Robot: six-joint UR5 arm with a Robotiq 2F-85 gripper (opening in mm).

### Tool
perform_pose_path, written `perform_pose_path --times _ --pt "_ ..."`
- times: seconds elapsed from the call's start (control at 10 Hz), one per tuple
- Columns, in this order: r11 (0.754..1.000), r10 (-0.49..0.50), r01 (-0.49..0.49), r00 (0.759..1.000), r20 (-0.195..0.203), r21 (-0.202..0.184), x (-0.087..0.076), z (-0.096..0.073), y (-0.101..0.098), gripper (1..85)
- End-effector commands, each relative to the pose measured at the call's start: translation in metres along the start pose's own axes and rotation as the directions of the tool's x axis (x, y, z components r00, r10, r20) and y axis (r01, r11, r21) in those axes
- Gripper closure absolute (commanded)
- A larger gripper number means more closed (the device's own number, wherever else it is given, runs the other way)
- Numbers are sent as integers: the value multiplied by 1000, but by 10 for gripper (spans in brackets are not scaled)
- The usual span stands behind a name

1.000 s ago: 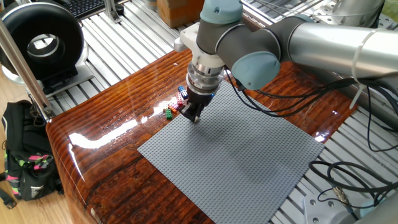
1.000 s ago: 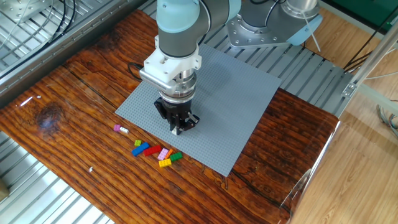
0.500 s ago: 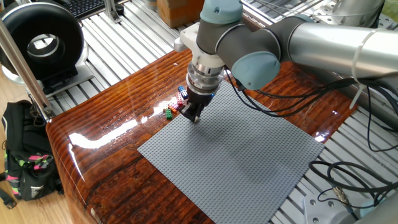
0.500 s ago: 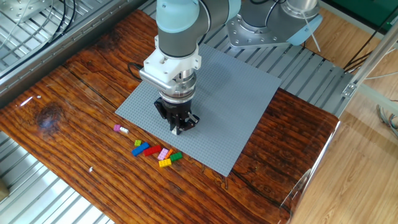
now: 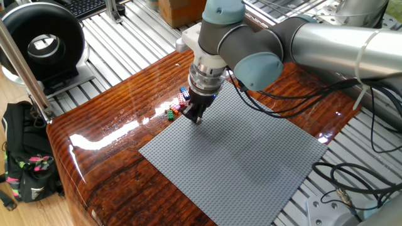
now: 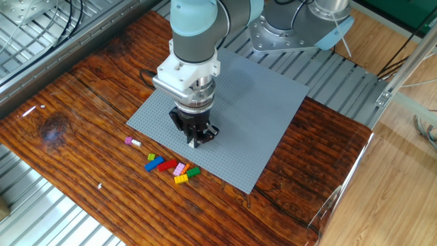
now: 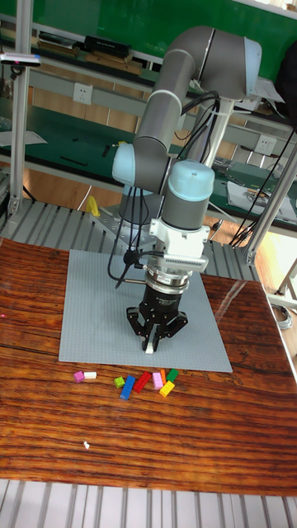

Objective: Build with small Lego blocks

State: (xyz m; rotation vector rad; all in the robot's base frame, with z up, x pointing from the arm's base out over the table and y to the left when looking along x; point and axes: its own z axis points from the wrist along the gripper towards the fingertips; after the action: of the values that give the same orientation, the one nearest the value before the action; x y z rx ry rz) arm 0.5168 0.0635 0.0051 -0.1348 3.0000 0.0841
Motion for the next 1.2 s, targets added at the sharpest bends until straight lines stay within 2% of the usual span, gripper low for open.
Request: perform_pose_path --times 0.0,1.1 --pt "1000 2 -2 1000 -1 -14 -1 -1 1 840" --pt "1000 -9 9 1000 -2 -9 -3 0 -1 840"
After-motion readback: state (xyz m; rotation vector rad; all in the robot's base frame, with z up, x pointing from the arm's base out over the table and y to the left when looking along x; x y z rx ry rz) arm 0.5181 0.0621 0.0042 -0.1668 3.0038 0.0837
